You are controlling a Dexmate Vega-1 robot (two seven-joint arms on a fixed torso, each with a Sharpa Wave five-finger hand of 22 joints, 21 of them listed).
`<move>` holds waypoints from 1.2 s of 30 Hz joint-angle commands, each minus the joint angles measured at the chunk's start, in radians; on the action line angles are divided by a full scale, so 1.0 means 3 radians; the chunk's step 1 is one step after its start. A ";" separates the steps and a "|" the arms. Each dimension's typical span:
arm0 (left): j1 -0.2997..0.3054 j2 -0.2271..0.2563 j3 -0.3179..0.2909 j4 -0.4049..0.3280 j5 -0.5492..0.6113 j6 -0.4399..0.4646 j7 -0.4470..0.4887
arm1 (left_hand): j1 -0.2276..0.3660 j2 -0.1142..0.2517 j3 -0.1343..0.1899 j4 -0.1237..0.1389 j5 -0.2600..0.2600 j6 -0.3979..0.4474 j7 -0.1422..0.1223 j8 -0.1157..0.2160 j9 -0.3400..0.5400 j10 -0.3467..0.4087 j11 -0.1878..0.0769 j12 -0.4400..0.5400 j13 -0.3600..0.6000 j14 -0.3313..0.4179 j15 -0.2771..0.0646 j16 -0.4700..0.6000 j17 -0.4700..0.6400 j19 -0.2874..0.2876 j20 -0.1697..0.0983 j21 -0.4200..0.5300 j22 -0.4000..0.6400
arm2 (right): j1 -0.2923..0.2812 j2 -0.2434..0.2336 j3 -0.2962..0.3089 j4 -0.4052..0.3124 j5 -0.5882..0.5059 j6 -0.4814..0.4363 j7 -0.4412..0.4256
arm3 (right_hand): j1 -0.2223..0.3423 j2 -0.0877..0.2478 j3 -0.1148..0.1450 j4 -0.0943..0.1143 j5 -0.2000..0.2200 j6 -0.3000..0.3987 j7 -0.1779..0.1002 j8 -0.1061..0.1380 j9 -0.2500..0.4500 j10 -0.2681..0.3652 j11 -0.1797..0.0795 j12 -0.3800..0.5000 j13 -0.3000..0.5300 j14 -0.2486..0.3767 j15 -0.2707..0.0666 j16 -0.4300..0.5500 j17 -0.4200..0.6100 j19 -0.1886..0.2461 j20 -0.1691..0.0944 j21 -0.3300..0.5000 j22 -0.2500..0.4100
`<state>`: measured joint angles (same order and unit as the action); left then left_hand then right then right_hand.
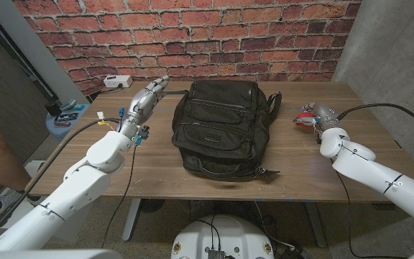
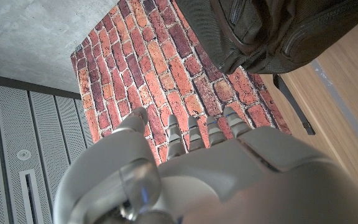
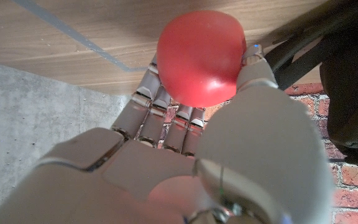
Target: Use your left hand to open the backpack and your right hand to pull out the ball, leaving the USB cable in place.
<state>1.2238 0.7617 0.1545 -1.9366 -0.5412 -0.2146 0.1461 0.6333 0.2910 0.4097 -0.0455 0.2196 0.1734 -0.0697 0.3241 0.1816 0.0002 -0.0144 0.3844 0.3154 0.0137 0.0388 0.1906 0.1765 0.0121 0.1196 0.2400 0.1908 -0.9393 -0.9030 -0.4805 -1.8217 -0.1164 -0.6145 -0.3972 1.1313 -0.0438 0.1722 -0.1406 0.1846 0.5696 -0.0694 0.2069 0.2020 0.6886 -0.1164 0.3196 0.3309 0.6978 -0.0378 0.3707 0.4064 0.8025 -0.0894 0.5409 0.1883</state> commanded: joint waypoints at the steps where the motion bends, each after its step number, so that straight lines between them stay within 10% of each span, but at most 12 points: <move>1: 0.0007 -0.0001 0.0010 -0.0016 -0.0002 0.0035 -0.0005 | -0.0381 -0.0387 0.0042 -0.0003 0.0019 0.0038 0.0013 -0.0010 0.0009 0.0023 -0.0009 -0.0010 -0.0009 -0.0002 -0.0007 0.0000 0.0007 -0.0036 0.0004 -0.0009 -0.0002 | 0.0089 0.0032 -0.0059 0.0152 0.0042 0.0044 0.0037 | 0.0389 0.0405 -0.0010 0.0006 0.0004 -0.0028 -0.0002 -0.0008 0.0009 -0.0004 0.0011 -0.0009 -0.0001 0.0063 -0.0630 -0.0008 0.0016 -0.0013 -0.0358 0.0012 0.0008; 36: -0.0072 0.0022 0.0063 -0.0006 -0.0031 0.0124 -0.0045 | -0.0381 -0.0398 0.0109 -0.0046 0.0033 0.0069 0.0003 -0.0068 0.0013 0.0050 -0.0002 -0.0071 -0.0089 -0.0003 -0.0018 -0.0002 -0.0002 -0.0066 0.0002 -0.0034 -0.0004 | 0.0265 0.0080 -0.0171 0.0403 0.0140 0.0106 0.0150 | 0.0339 0.0402 -0.0043 0.0016 0.0008 -0.0118 0.0025 -0.0027 0.0006 -0.0068 0.0043 -0.0088 -0.0028 -0.0045 -0.0605 -0.0052 0.0038 -0.0124 -0.0340 -0.0002 -0.0001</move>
<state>1.2122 0.7678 0.1673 -1.9472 -0.5443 -0.1844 0.1371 0.6333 0.2909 0.4319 -0.0594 0.2274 0.1842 -0.0698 0.3093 0.1841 0.0091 -0.0124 0.3657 0.2876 0.0123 0.0375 0.1906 0.1768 -0.0023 0.1159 0.2362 0.1910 -0.8729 -0.8836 -0.5204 -1.7175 -0.0808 -0.5789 -0.3628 1.1356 -0.0317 0.1621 -0.1415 0.1846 0.5368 -0.0623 0.1990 0.2020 0.6723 -0.1042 0.2990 0.3191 0.6816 -0.0538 0.3581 0.4155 0.7704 -0.0859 0.5403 0.1853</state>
